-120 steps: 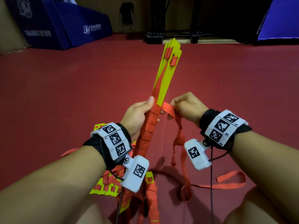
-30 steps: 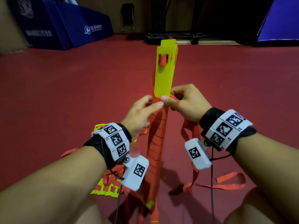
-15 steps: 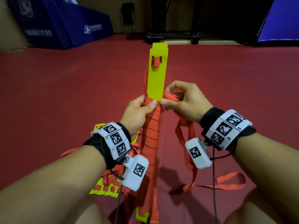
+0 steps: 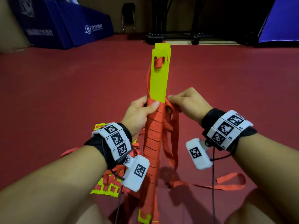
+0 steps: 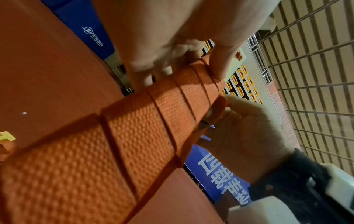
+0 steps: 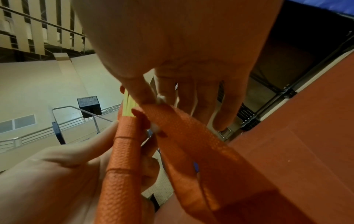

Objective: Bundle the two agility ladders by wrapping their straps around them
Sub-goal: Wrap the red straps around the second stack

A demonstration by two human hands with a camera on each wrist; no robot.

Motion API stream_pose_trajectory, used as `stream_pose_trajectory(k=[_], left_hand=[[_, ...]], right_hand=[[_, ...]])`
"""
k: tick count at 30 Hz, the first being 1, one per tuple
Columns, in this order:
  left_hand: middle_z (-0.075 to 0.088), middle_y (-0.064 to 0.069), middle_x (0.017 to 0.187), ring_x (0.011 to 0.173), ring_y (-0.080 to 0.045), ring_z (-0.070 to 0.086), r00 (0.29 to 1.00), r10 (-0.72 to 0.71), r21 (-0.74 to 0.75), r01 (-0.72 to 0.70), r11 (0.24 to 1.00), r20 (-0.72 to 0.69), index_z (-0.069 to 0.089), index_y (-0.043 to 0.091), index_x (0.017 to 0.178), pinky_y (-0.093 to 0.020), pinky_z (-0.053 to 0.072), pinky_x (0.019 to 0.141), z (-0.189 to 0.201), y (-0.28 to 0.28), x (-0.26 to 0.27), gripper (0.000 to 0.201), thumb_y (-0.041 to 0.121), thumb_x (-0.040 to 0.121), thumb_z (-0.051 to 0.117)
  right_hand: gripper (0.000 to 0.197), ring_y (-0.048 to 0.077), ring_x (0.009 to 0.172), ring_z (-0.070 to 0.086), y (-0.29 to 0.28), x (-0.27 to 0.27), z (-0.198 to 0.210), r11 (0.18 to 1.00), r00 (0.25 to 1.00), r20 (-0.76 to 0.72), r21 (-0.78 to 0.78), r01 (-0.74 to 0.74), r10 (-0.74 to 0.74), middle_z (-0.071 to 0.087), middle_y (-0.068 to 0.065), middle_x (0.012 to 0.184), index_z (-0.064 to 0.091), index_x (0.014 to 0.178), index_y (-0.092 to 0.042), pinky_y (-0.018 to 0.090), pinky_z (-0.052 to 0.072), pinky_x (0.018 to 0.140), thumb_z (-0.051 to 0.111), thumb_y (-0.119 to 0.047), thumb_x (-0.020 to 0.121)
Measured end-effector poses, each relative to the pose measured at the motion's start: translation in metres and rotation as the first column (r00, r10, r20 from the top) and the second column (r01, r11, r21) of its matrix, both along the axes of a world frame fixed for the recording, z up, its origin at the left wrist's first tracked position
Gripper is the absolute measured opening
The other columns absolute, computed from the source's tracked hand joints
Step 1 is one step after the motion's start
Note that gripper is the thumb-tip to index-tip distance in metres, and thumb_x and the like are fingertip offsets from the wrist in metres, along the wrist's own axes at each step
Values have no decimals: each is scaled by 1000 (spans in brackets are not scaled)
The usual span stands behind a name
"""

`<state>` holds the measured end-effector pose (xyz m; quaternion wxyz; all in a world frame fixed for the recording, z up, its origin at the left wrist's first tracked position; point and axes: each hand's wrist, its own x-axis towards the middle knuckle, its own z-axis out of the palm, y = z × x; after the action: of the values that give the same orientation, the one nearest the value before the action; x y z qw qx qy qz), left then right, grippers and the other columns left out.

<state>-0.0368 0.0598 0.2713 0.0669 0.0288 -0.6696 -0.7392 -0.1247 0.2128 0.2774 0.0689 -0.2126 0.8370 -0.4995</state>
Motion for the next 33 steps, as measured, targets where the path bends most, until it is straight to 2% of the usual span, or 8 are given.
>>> stream_pose_trajectory(k=[4, 7, 13, 17, 21, 24, 29, 33], left_hand=[[66, 4, 63, 49, -7, 60, 1000, -11, -19, 11, 1000, 15, 64, 3, 110, -19, 47, 45, -2, -1, -1, 13, 8, 102, 55], [68, 1, 67, 53, -8, 62, 999, -10, -16, 11, 1000, 32, 64, -1, 114, -20, 49, 48, -4, -3, -1, 19, 9, 101, 55], [62, 6, 55, 40, -2, 54, 999, -18, 7, 18, 1000, 45, 59, 0, 110, -14, 41, 37, 2, 0, 2, 12, 5, 102, 51], [62, 6, 57, 42, -2, 56, 999, -3, 12, 2, 1000, 47, 59, 0, 113, -14, 42, 38, 2, 1, 1, 14, 5, 102, 52], [65, 6, 59, 44, -1, 57, 999, 3, 13, -3, 1000, 48, 61, -2, 114, -14, 42, 39, 3, 1, 2, 17, 5, 102, 52], [66, 7, 58, 45, -1, 59, 999, -12, -22, 13, 1000, 47, 61, -3, 113, -13, 42, 41, 4, 2, 3, 16, 4, 102, 52], [66, 8, 57, 46, 1, 59, 999, -5, -69, 7, 998, 36, 61, -9, 116, -12, 43, 44, 2, 3, 2, 20, 1, 101, 52], [65, 9, 60, 49, 1, 59, 1000, 6, -116, -2, 993, 30, 64, -6, 118, -13, 44, 45, 0, 1, 0, 21, 3, 101, 55]], right_hand=[[23, 14, 57, 52, 4, 7, 8, 997, 999, 15, -74, -29, 30, 59, 10, 65, 63, 66, -7, 31, 47, 63, 72, -19, 84], [15, 12, 57, 59, 7, 9, 10, 987, 990, 70, -110, -115, 123, 62, 11, 72, 61, 77, -7, 21, 53, 63, 64, 4, 87], [17, 14, 59, 61, 5, 8, 6, 996, 994, -86, 56, -69, 73, 65, 5, 60, 66, 70, -13, 32, 52, 69, 65, -3, 83], [17, 16, 59, 61, 3, 4, 3, 998, 991, -119, 42, -52, 57, 63, 0, 59, 67, 71, -16, 44, 59, 73, 65, -4, 83], [14, 16, 61, 67, 7, 3, 1, 994, 992, -70, 8, -109, 109, 69, 9, 67, 70, 77, -13, 45, 60, 74, 75, -18, 88], [17, 14, 61, 68, 9, 0, -1, 996, 989, -121, 50, -75, 81, 72, 6, 64, 72, 71, -14, 46, 62, 77, 74, -20, 87], [17, 16, 57, 64, 6, 1, 0, 988, 974, -224, 156, 4, 31, 68, 2, 57, 72, 65, -15, 35, 57, 67, 67, -21, 80], [20, 3, 47, 53, 2, 6, 2, 974, 967, -250, 224, 9, 48, 64, -5, 52, 68, 61, -18, 21, 41, 58, 66, -16, 80]])
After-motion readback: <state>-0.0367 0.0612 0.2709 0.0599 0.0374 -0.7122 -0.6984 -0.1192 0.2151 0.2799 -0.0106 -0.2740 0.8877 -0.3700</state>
